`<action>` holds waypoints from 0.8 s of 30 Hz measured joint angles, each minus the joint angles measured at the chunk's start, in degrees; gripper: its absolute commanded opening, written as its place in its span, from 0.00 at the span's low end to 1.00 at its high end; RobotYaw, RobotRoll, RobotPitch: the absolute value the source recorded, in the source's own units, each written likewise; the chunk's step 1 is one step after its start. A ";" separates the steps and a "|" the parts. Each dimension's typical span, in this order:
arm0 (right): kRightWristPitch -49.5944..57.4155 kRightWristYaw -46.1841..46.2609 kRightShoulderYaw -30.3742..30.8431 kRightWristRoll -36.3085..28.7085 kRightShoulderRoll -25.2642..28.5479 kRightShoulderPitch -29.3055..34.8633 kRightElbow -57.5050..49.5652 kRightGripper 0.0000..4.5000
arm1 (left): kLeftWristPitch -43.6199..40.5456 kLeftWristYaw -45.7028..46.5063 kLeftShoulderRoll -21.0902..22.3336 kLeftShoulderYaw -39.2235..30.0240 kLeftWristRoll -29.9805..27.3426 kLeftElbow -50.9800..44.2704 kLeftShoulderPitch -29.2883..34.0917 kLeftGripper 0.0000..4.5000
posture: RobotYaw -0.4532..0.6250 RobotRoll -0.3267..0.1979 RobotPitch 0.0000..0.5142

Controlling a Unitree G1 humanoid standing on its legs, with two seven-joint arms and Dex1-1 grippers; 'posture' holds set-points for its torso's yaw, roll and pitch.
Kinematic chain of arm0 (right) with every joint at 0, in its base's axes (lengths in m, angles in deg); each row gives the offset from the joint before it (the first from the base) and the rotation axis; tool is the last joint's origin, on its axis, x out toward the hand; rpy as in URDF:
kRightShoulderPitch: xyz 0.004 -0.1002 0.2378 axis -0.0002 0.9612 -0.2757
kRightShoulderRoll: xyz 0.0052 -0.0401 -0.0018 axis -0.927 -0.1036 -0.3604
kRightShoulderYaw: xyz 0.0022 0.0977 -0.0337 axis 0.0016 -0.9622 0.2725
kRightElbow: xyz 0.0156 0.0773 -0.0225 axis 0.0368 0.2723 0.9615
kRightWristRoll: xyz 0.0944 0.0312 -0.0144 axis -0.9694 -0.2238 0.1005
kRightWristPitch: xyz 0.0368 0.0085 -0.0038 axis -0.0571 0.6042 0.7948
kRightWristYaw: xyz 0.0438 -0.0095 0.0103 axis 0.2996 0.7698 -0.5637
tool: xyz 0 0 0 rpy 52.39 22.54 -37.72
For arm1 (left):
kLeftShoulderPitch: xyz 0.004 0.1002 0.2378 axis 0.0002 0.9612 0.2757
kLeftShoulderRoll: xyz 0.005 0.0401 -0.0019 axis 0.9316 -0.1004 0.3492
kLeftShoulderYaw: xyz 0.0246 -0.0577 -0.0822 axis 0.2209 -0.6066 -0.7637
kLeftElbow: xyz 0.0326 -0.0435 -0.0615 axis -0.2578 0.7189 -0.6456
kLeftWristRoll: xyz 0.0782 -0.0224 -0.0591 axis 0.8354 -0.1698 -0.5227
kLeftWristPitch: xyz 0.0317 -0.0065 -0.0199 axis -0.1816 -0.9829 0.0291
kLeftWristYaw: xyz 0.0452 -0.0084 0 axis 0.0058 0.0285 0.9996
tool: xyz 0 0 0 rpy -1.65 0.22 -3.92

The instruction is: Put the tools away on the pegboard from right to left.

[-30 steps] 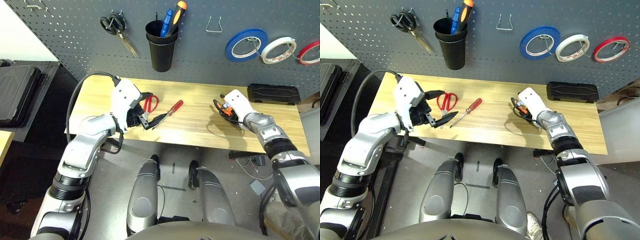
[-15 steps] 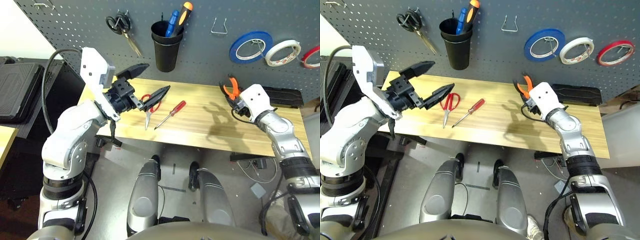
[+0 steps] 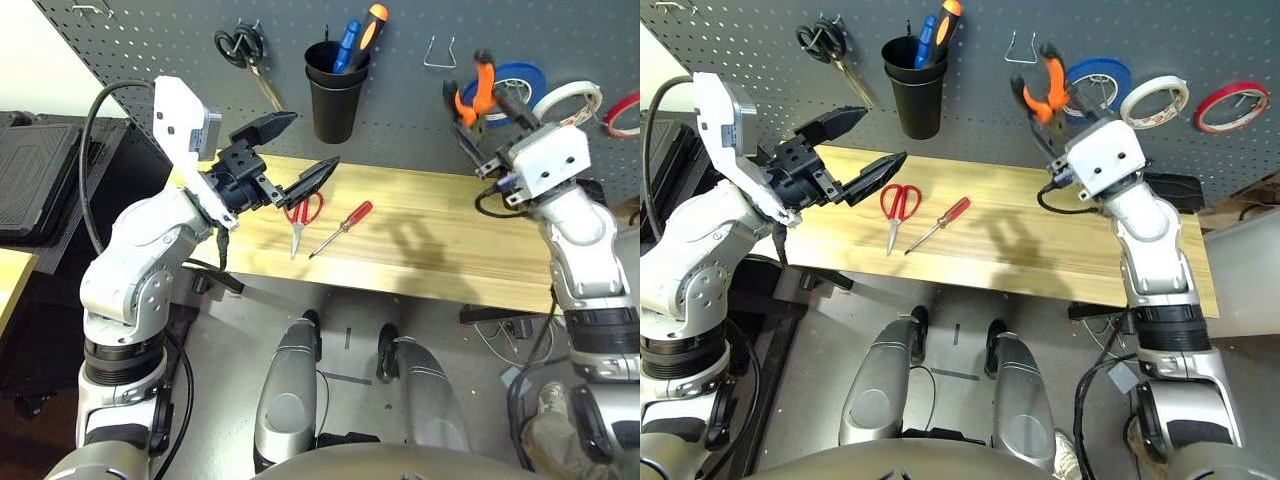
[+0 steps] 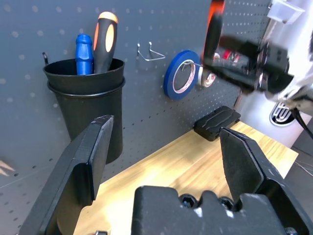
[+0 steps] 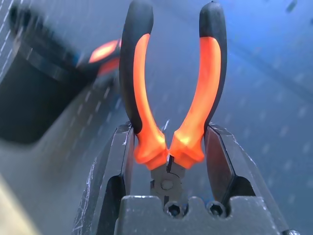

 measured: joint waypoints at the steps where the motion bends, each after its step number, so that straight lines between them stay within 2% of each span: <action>1: -0.02 0.77 0.00 0.36 -0.77 -1.06 0.03 0.50 | 0.01 0.00 0.03 0.00 0.00 0.28 -0.04 1.00 | 0.66 0.62 0.50; 7: -0.82 5.63 0.50 2.26 -5.37 -11.72 4.76 0.50 | 0.38 0.00 0.18 0.44 0.00 0.63 -0.72 1.00 | 0.67 0.62 0.50; 13: -2.05 9.71 0.71 3.43 -8.40 -19.92 14.83 0.50 | 0.48 0.01 0.25 0.70 0.03 0.77 -0.81 1.00 | 0.68 0.62 0.51; 24: -4.73 12.88 0.77 3.41 -10.45 -24.90 29.87 0.50 | 0.78 0.11 0.36 1.09 0.29 0.79 -0.81 1.00 | 0.70 0.62 0.52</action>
